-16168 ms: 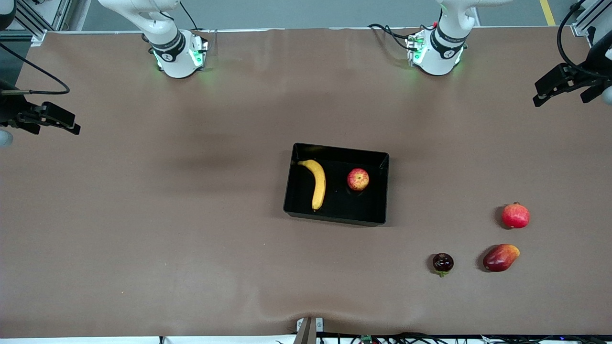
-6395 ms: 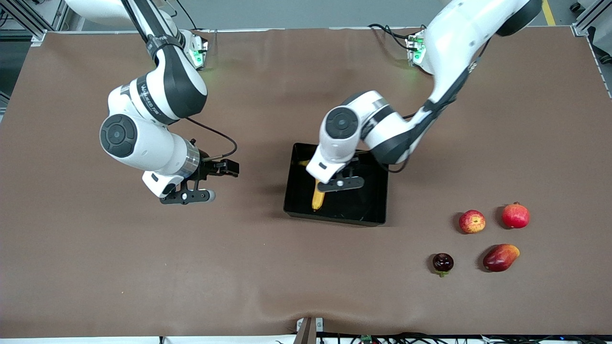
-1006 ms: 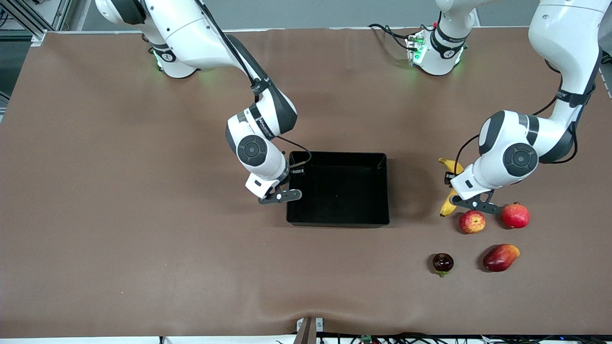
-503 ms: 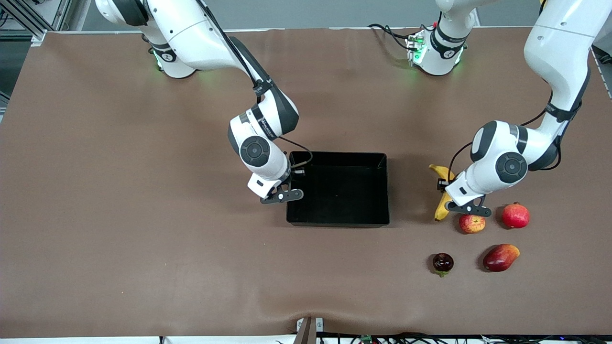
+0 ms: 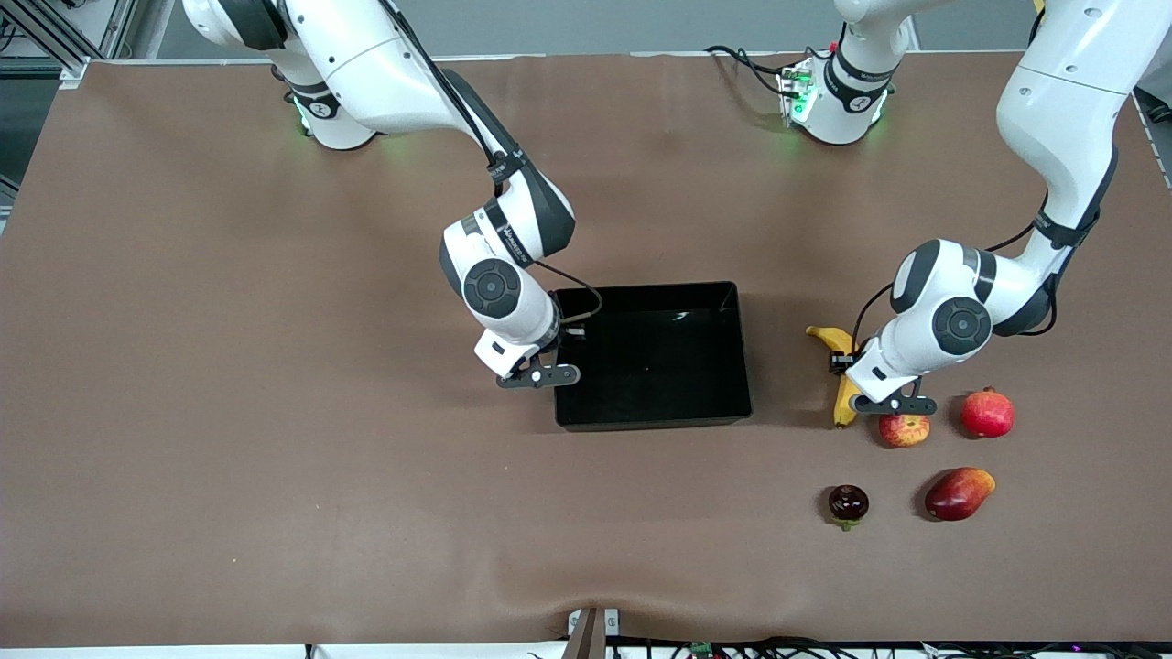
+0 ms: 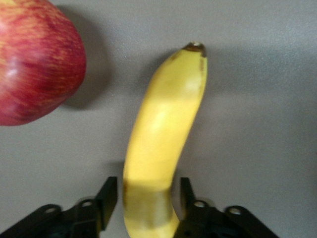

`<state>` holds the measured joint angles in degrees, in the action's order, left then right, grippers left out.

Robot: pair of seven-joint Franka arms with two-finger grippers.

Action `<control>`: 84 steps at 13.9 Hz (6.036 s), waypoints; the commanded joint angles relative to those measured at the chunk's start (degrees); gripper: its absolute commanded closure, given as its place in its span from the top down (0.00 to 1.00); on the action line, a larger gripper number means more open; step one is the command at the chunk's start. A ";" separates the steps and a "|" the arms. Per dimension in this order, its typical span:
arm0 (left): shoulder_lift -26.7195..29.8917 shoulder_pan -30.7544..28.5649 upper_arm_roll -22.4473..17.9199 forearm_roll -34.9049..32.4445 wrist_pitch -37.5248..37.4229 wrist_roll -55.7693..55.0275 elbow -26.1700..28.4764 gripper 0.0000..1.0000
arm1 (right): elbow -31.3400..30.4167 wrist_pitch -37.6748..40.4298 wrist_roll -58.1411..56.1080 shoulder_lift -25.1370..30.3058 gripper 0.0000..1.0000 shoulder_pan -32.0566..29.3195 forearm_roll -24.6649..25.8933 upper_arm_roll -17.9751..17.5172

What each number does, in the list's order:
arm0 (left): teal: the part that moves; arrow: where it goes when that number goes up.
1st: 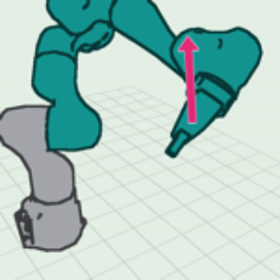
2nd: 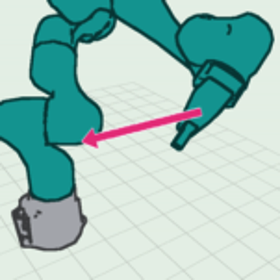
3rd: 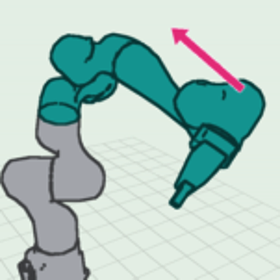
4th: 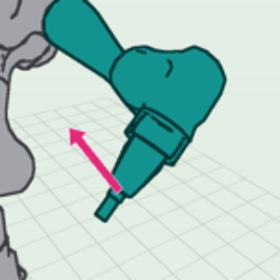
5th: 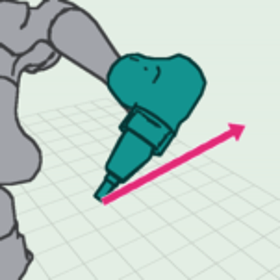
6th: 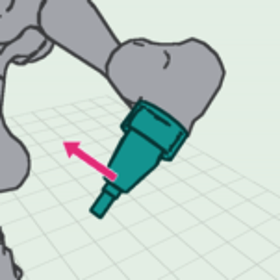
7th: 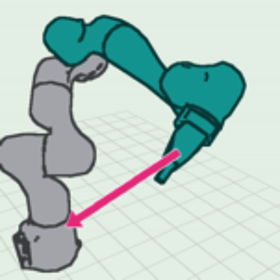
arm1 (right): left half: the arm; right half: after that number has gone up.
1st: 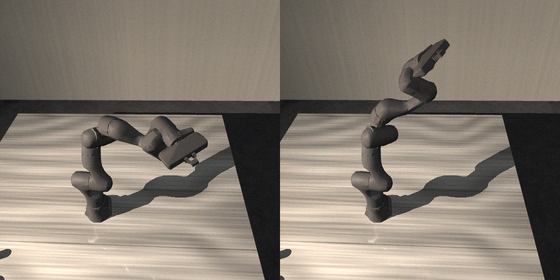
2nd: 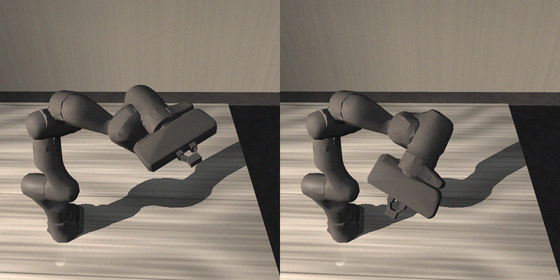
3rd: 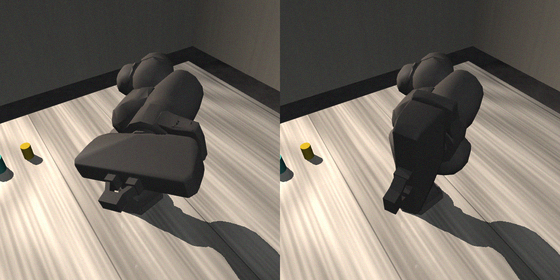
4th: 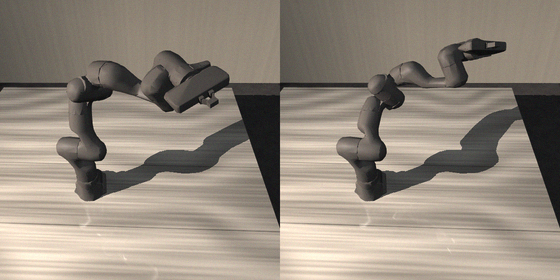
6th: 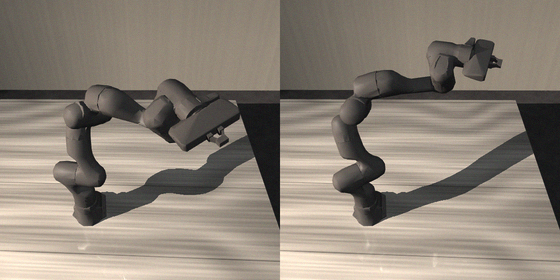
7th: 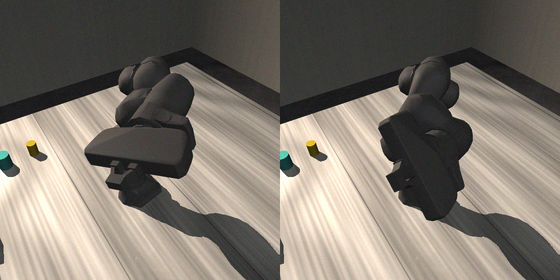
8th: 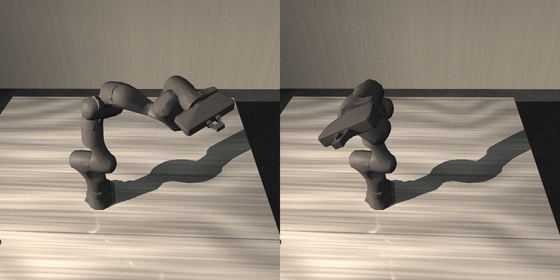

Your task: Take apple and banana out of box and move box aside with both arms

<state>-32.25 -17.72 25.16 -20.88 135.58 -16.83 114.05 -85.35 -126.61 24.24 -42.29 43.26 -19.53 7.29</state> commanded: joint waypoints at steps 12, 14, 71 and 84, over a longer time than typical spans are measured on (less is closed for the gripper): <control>8.17 0.32 10.26 2.86 -39.66 -0.83 -34.49 1.00 | 0.36 7.69 0.46 9.33 0.00 -11.86 -1.04 2.99; 11.14 -0.12 9.91 2.69 -41.44 -0.66 -35.13 1.00 | -0.95 9.45 -3.21 10.73 0.00 -15.73 -0.95 2.90; 34.80 22.38 -23.23 18.86 -51.64 12.44 -27.04 1.00 | -8.53 14.63 -47.44 18.72 1.00 -50.82 11.53 3.87; 34.71 21.68 -23.93 18.15 -51.73 11.82 -28.10 1.00 | -4.13 35.97 -30.32 37.89 1.00 -47.48 15.11 -2.36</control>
<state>2.11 4.26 1.40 -2.92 83.84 -5.59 86.70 -88.02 -93.60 -9.51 -8.11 -4.08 -7.08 6.52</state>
